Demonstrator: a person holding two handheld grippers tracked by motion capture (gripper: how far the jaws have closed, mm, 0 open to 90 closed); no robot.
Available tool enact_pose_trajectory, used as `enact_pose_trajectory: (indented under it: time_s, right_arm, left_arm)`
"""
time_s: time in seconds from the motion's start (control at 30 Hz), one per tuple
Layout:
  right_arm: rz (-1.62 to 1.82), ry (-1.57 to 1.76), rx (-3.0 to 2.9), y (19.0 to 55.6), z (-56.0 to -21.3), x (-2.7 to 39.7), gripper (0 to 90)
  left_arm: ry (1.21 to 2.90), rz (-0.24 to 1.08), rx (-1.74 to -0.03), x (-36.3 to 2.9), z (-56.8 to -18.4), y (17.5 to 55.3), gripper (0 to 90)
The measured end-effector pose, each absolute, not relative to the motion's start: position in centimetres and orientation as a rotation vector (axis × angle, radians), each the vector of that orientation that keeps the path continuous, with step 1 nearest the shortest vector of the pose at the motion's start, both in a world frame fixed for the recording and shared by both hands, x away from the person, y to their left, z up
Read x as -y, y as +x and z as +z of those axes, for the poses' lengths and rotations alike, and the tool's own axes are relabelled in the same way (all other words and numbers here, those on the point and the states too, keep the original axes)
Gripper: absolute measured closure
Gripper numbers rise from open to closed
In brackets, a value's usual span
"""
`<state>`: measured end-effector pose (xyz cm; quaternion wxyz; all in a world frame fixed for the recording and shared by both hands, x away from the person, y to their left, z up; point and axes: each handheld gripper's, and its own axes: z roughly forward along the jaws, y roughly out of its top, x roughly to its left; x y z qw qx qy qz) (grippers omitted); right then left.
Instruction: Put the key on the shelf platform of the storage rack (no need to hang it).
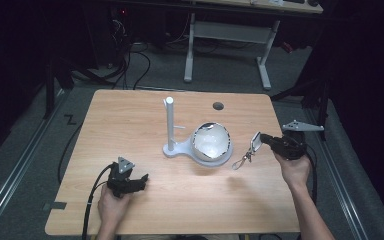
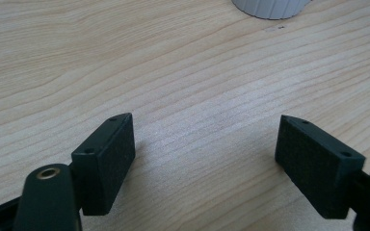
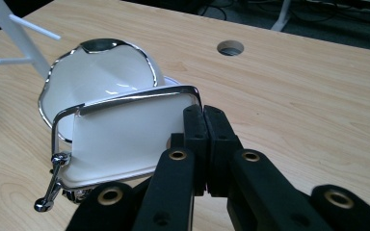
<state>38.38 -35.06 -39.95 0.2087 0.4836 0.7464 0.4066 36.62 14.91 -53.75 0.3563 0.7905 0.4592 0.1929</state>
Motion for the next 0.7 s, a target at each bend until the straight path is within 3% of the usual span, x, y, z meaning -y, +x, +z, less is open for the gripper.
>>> enact_pose_trajectory:
  time_s: [0.7]
  right_arm:
    - [1.207,1.246,-2.165,39.9,-37.0,31.3,89.9]
  left_arm:
    - [2.042,0.498,-1.185,-14.9,-53.7,36.6,22.3]
